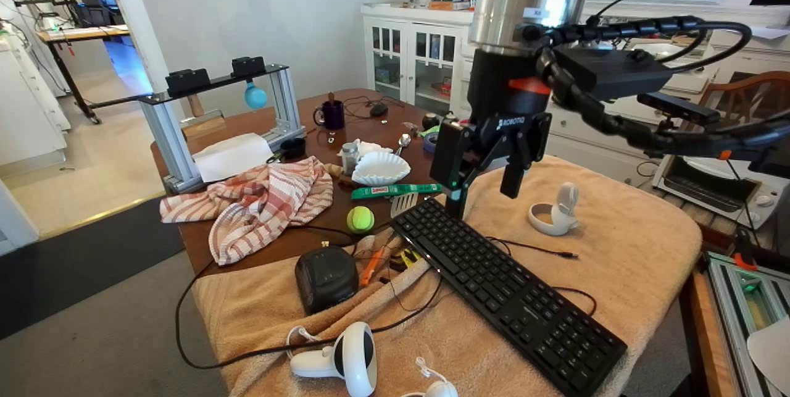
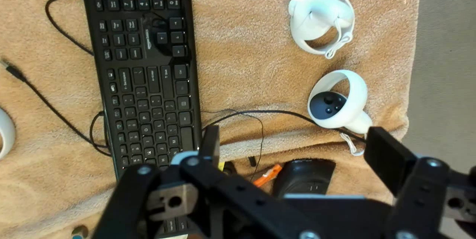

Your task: Move one console from the left to right.

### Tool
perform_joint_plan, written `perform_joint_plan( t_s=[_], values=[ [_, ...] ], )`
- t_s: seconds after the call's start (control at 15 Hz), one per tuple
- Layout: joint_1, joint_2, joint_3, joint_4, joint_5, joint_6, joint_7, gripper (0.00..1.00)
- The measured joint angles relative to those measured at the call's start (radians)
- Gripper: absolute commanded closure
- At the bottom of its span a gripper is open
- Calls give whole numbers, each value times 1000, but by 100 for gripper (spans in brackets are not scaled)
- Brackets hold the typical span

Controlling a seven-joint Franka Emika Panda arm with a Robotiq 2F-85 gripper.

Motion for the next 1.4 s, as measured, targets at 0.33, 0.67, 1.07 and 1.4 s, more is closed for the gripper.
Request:
perform_joint_plan(
  t_s=[0.33,0.67,1.07,1.4],
  values=[
    [26,40,7,0,5,12,17,0],
    [26,40,5,1,5,13,16,0],
    [58,88,7,-4,51,41,13,0],
    [75,167,6,0,104,141,10,0]
  ],
)
